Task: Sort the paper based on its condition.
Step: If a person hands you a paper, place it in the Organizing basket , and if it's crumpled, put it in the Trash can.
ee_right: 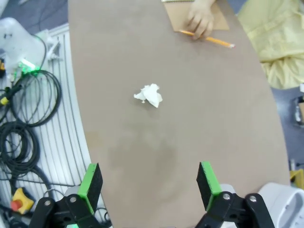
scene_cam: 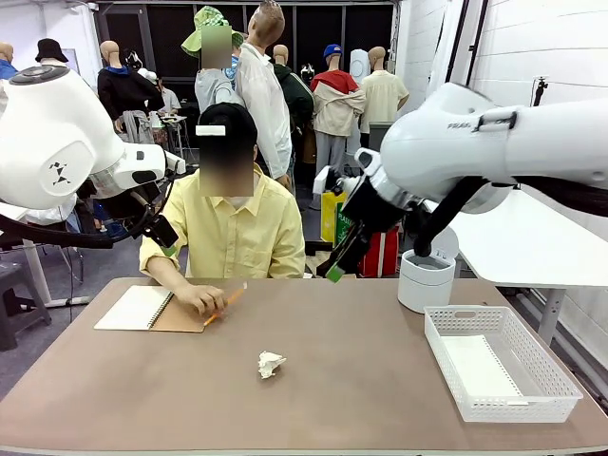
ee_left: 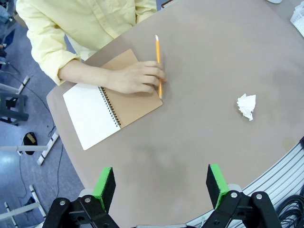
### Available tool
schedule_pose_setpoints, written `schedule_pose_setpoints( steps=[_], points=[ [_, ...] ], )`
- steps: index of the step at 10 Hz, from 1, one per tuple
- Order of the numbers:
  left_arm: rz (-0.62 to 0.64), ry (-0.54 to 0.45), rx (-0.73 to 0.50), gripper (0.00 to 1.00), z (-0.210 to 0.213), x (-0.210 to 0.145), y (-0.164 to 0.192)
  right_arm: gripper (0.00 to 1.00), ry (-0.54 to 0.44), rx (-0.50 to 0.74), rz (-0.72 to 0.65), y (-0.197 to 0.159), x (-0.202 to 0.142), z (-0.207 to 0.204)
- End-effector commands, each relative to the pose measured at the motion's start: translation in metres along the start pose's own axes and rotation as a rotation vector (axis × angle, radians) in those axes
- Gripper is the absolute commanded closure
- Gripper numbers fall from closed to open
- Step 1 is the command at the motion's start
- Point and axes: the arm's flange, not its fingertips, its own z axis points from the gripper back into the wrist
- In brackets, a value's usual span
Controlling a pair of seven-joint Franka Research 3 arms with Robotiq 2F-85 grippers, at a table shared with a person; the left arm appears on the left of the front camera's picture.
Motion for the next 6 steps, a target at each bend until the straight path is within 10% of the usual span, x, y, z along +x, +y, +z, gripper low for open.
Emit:
schedule_pose_setpoints(
  steps=[1, 6],
  points=[
    [-0.002, -0.006, -0.001, 0.0, 0.0, 0.0, 0.001, 0.0, 0.048, 0.004, 0.118, 0.0, 0.021, -0.034],
    [-0.002, -0.006, -0.001, 0.0, 0.0, 0.0, 0.001, 0.0, 0.154, 0.082, 0.264, 0.019, 0.038, -0.117]
  ],
)
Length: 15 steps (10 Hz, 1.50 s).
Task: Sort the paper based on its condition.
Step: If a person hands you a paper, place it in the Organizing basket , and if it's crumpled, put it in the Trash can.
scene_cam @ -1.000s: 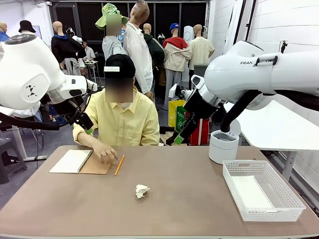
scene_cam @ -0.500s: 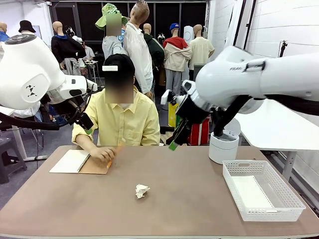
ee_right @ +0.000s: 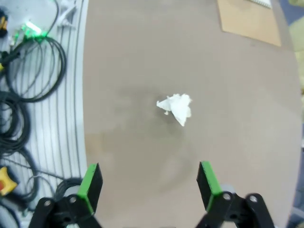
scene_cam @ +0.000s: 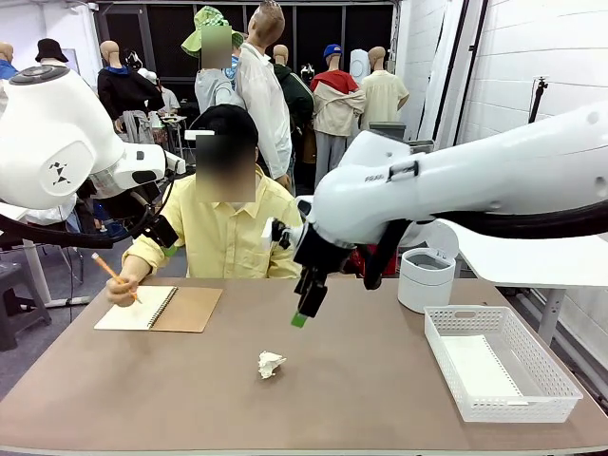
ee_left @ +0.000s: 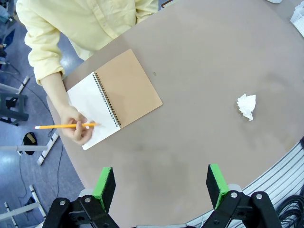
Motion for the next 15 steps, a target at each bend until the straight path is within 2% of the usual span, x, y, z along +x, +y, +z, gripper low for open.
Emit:
schedule_pose_setpoints(
  steps=[1, 4, 5, 10, 15],
  points=[
    [-0.002, -0.006, -0.001, 0.0, 0.0, 0.0, 0.001, 0.0, 0.051, -0.002, 0.058, -0.004, 0.008, -0.018],
    [-0.002, -0.006, -0.001, 0.0, 0.0, 0.0, 0.001, 0.0, 0.118, 0.0, 0.015, -0.003, 0.014, -0.026],
    [-0.002, -0.006, -0.001, 0.0, 0.0, 0.0, 0.001, 0.0, 0.066, 0.028, 0.051, 0.005, 0.005, -0.033],
    [-0.002, -0.006, -0.001, 0.0, 0.0, 0.0, 0.001, 0.0, 0.081, 0.02, 0.048, 0.003, 0.007, -0.033],
    [-0.002, -0.006, -0.001, 0.0, 0.0, 0.0, 0.001, 0.0, 0.134, 0.012, 0.018, -0.025, 0.026, -0.086]
  ],
)
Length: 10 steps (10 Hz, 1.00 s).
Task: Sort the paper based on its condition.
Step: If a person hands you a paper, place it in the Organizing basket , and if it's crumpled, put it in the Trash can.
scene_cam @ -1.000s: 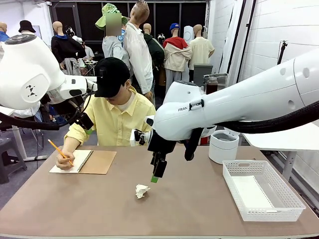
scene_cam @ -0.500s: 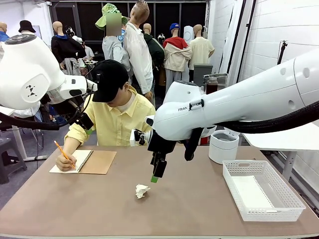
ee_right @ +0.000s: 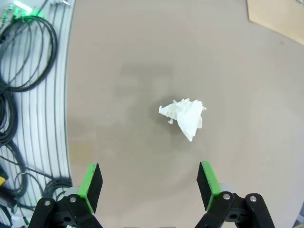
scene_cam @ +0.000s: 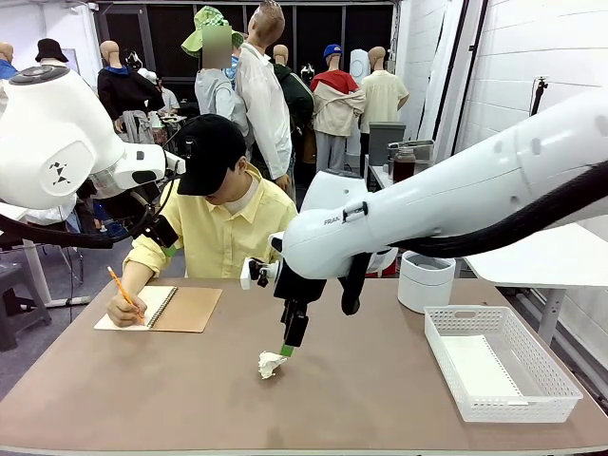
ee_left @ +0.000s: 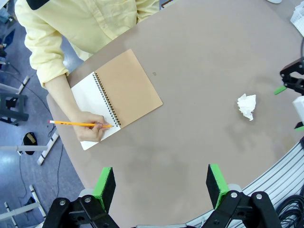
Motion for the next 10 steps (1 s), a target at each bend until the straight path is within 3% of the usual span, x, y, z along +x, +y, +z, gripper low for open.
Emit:
schedule_pose_setpoints(
  steps=[1, 6, 10],
  points=[
    [-0.002, -0.006, -0.001, 0.0, 0.0, 0.0, 0.001, 0.0, 0.041, -0.031, -0.022, -0.015, 0.017, -0.017],
    [-0.002, -0.006, -0.001, 0.0, 0.0, 0.0, 0.001, 0.0, 0.082, 0.013, -0.02, -0.025, 0.022, -0.063],
    [-0.002, -0.006, -0.001, 0.0, 0.0, 0.0, 0.001, 0.0, 0.1, 0.025, -0.008, -0.041, 0.027, -0.077]
  ],
)
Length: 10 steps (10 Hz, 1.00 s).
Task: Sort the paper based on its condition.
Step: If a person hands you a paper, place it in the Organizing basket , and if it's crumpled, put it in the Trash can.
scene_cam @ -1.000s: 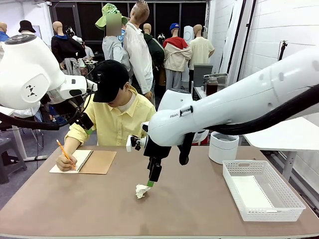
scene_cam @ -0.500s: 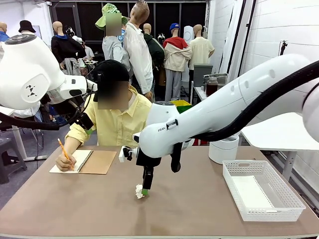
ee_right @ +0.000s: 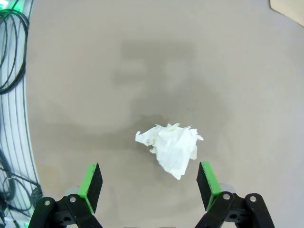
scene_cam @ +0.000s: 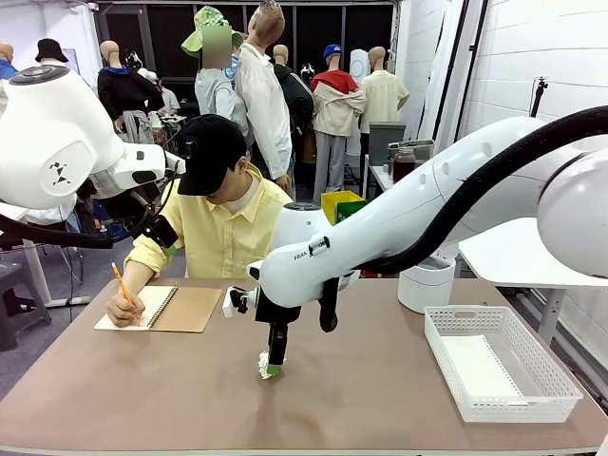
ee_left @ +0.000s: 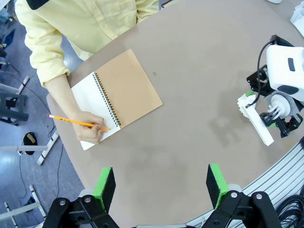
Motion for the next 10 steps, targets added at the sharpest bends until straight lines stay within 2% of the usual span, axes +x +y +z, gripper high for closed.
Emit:
schedule_pose_setpoints(
  steps=[1, 10],
  points=[
    [-0.002, -0.006, -0.001, 0.0, 0.0, 0.0, 0.001, 0.0, 0.018, -0.009, -0.013, -0.009, 0.008, -0.003],
    [-0.002, -0.006, -0.001, 0.0, 0.0, 0.0, 0.001, 0.0, 0.049, 0.008, -0.032, -0.029, 0.007, -0.026]
  ],
)
